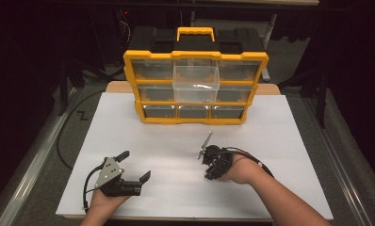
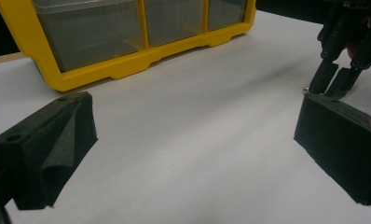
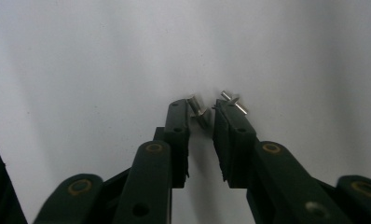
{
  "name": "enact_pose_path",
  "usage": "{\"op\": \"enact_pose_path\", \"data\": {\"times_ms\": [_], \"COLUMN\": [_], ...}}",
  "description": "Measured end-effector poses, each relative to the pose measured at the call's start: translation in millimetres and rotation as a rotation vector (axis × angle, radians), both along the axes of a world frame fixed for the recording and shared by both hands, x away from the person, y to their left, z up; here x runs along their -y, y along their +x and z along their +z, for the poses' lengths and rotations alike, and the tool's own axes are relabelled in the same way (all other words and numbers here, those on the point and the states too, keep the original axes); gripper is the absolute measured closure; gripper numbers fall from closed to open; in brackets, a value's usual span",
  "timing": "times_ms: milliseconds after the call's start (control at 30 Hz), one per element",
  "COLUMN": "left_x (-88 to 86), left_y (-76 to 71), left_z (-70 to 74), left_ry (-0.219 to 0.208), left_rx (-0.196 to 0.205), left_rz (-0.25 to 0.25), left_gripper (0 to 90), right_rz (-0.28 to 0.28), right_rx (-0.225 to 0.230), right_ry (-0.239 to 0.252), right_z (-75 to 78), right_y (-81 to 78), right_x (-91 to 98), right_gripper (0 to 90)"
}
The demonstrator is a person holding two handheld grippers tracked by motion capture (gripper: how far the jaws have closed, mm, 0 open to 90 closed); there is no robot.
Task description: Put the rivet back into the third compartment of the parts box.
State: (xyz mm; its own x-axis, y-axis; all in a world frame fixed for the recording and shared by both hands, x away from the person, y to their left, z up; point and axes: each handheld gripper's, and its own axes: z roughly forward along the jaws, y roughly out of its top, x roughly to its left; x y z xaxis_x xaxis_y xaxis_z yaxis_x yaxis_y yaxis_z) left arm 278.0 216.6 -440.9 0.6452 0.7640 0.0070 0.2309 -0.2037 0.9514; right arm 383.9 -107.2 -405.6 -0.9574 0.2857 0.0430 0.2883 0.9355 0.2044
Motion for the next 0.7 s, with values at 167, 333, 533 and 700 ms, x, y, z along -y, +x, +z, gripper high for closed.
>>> {"op": "enact_pose_path", "data": {"times_ms": [167, 333, 533, 700], "left_x": [0.1, 0.0, -0.1, -0.6], "left_y": [0.1, 0.0, 0.2, 0.4], "left_z": [-0.1, 0.1, 0.1, -0.1], "left_ry": [0.0, -0.003, -0.008, -0.01], "left_rx": [0.0, 0.001, -0.001, -0.003], "left_rz": [0.0, 0.002, 0.004, 0.004], "left_gripper": [0.3, 0.3, 0.3, 0.3], "right_rz": [0.025, 0.04, 0.052, 0.05], "right_rx": [0.019, 0.036, 0.051, 0.03], "right_ry": [-0.018, -0.04, -0.043, -0.022], "right_z": [-0.4, -0.5, -0.8, -0.2], "right_y": [-1.0, -2.8, -3.8, -0.9], "right_x": [-2.3, -5.4, -6.0, -3.3], "right_gripper": [79.6, 80.1, 83.3, 83.5]}}
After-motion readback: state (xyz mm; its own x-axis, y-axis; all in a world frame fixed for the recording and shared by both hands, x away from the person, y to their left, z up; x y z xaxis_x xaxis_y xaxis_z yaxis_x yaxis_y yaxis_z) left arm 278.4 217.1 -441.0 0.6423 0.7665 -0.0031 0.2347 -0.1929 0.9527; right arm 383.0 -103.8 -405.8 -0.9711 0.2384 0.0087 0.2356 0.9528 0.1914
